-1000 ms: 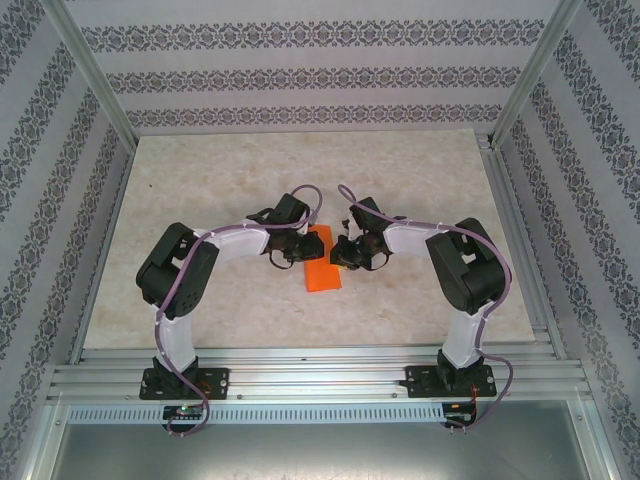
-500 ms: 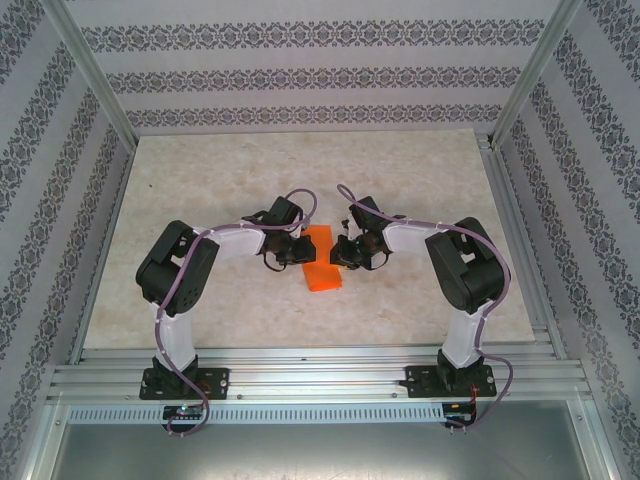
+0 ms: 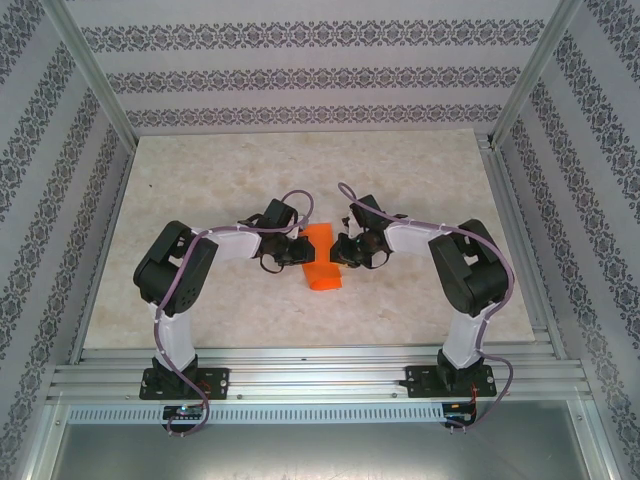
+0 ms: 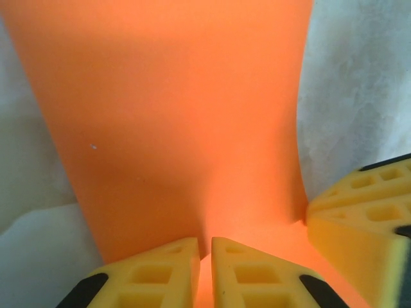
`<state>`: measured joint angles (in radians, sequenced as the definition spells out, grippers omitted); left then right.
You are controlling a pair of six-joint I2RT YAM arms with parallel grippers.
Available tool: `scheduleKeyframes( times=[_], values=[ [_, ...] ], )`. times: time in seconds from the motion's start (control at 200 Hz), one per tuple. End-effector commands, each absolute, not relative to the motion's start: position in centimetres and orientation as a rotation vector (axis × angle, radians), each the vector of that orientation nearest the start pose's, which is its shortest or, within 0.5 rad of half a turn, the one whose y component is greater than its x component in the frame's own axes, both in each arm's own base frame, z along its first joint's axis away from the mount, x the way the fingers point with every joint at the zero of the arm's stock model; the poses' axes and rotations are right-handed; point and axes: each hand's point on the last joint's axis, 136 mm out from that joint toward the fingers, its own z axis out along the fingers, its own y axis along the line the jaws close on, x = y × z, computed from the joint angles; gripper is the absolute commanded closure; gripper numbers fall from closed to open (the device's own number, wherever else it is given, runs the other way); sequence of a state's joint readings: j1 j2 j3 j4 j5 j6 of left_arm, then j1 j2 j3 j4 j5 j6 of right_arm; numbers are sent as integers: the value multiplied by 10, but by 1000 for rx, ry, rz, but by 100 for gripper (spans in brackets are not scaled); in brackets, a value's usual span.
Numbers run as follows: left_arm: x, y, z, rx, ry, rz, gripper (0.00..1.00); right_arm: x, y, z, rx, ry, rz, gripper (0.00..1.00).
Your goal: Fold a paper plane with a square sheet of paper (fold left side to right side)
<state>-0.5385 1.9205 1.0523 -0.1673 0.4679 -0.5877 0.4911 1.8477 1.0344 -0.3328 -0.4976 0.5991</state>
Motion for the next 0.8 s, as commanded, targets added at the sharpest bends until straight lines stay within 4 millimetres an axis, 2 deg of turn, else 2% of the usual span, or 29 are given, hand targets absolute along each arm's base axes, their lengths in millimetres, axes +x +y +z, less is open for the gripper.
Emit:
scheduleKeyframes(
  times=[0.0,0.39,0.794],
  values=[
    [301,-268,-29,92,2928,-844,83,321,269,61,-70,2793,976,84],
    [297,-265,-30,99,2937,-822,84,281,281,41,-71,2891,1040,84],
    [301,-265,-21,93,2921,-811,83,257,253,-7,-43,3064,802,85]
  ],
)
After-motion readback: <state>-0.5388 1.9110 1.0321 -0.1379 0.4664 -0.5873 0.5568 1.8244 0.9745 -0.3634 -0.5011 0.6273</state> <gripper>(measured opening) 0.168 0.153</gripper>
